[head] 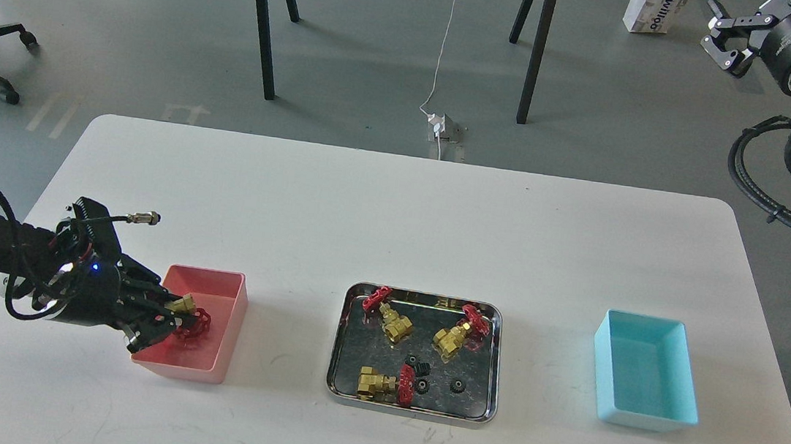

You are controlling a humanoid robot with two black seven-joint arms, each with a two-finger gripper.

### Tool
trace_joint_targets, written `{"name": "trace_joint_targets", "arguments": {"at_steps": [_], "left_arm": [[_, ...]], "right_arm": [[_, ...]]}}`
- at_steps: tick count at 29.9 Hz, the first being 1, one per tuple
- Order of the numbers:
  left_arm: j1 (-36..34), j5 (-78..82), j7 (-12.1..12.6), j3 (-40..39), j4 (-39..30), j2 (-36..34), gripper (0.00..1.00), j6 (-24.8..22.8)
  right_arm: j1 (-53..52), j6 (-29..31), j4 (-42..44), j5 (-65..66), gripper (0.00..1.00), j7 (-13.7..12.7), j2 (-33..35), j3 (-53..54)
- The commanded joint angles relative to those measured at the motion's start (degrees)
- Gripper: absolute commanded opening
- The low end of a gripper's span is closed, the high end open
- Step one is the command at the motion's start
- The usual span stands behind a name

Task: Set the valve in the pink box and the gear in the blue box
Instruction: 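Lower the valve into the pink box and open the left gripper, then raise the left gripper away from the pink box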

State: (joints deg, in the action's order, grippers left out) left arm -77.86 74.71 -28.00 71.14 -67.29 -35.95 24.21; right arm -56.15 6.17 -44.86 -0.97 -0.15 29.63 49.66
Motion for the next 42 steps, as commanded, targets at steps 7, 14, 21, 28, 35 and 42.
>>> {"name": "trace_joint_targets", "arguments": {"at_steps": [7, 14, 21, 28, 35, 42], "left_arm": [[-0.1, 0.09, 0.0, -0.56, 0.05, -0.09, 0.37, -0.03], [-0.27, -0.35, 0.0, -1.87, -0.74, -1.06, 0.55, 0.05], [-1.06, -0.35, 0.0, -12.15, -2.58, -7.99, 0.76, -1.52], [-3.09, -3.32, 0.0, -39.0, -7.85, -17.21, 0.79, -24.51], [1.65, -38.86, 0.0, -70.13, -9.79, -19.26, 0.85, -46.33], [9.91, -71.61, 0.0, -86.41, -1.99, -6.88, 0.91, -52.21]], "right_arm": [[0.34, -0.02, -0.05, 0.0, 1.0, 0.06, 0.08, 0.09], [0.34, -0.02, -0.05, 0.0, 1.0, 0.06, 0.08, 0.09], [0.34, 0.16, -0.23, 0.18, 1.0, 0.15, 0.08, -0.52], [0.69, 0.86, -2.94, 0.0, 1.0, 0.41, 0.08, 0.0], [0.08, 6.99, -8.48, 1.41, 1.0, 0.24, 2.71, -10.33], [-11.68, 12.89, -24.37, 18.33, 1.0, 0.24, 12.01, -39.51]]}}
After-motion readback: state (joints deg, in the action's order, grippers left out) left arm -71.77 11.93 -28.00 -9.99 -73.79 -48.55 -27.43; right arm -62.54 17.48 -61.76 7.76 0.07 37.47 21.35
